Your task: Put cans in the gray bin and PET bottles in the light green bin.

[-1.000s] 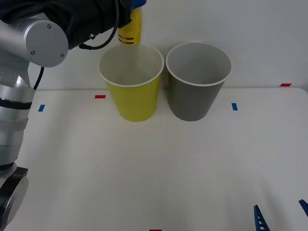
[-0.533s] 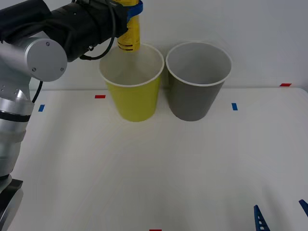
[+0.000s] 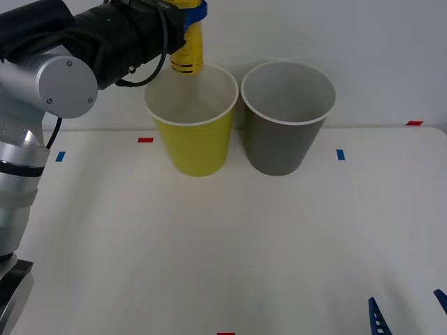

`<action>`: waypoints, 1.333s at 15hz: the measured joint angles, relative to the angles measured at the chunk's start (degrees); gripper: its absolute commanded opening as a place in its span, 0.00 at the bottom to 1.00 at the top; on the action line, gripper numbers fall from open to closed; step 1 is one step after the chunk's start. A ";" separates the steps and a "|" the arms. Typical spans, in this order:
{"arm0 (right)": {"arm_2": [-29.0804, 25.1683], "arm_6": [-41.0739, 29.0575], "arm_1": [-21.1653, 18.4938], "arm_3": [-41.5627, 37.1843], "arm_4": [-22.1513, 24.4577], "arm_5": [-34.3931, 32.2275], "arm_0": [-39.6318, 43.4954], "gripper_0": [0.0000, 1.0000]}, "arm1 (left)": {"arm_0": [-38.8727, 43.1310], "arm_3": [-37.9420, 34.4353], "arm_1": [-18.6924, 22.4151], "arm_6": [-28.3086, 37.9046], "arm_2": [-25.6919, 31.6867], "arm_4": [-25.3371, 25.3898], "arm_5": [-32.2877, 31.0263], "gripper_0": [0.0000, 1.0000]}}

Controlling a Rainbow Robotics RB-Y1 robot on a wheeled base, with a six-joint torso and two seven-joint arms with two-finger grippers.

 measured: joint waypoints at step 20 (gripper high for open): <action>0.00 0.00 0.00 0.00 0.00 0.00 0.00 1.00 | 2.59 -2.92 3.59 0.00 0.05 4.09 0.01 1.00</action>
